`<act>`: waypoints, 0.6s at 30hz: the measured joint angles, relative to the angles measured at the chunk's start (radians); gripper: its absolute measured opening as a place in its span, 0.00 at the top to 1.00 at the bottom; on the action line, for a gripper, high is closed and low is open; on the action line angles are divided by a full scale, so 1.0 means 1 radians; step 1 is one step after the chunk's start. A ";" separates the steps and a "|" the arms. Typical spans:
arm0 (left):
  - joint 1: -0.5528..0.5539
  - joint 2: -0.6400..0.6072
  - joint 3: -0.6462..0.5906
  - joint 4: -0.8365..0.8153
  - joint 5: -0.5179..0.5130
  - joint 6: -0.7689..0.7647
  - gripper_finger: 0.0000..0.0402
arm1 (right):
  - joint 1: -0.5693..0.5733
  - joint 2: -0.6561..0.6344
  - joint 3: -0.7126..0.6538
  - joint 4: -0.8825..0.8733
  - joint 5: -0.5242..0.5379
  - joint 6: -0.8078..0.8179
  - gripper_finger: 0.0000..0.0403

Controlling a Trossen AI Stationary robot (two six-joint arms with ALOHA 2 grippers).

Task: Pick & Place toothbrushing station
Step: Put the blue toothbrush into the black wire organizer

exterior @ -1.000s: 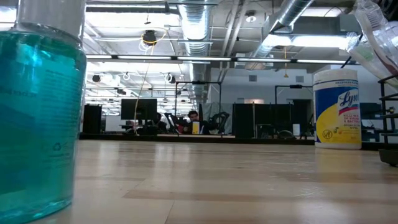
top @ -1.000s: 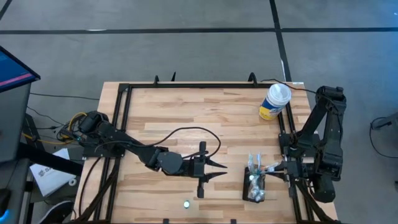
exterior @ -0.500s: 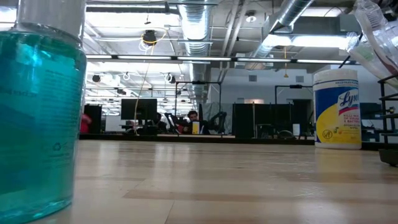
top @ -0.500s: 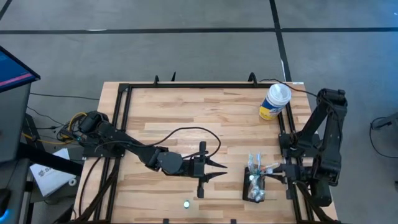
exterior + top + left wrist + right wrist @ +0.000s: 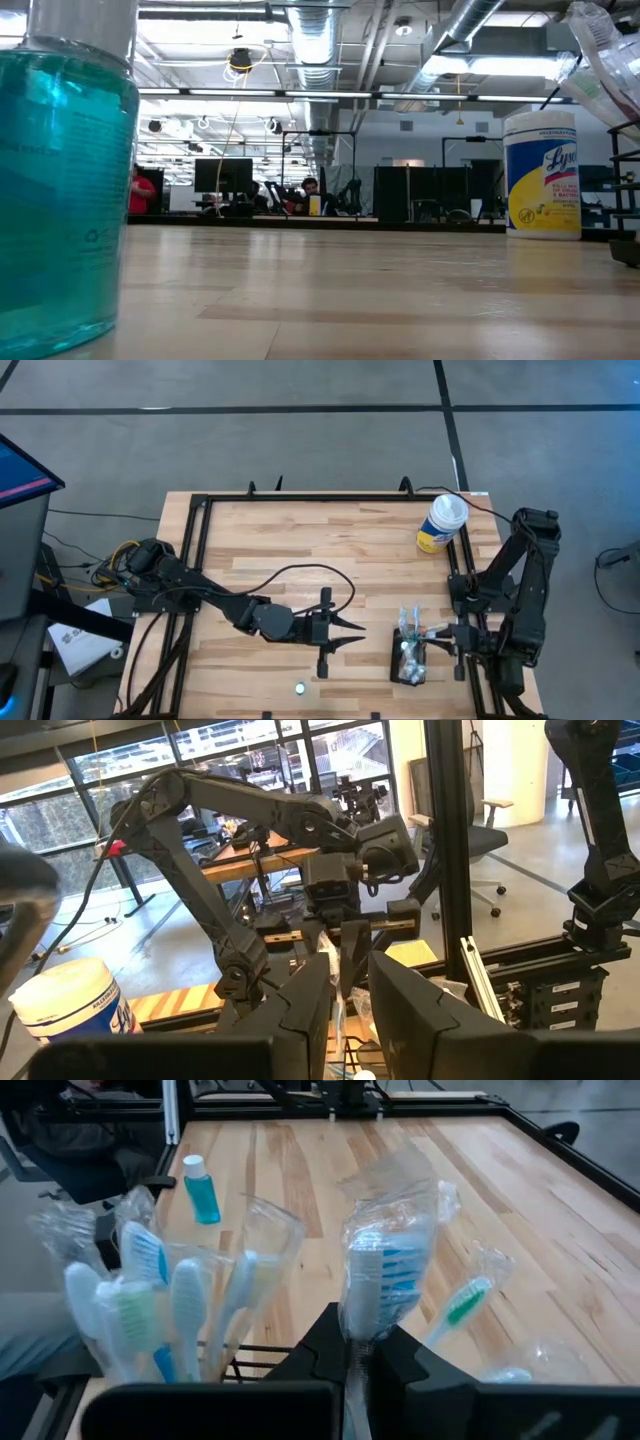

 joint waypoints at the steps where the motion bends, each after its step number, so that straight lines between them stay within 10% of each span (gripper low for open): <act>1: 0.000 0.000 0.000 0.000 0.000 0.000 0.83 | 0.000 0.006 0.000 -0.005 0.000 0.012 0.99; 18: 0.000 0.000 0.000 0.000 0.000 -0.018 0.83 | 0.000 0.049 -0.095 0.032 0.004 0.224 0.98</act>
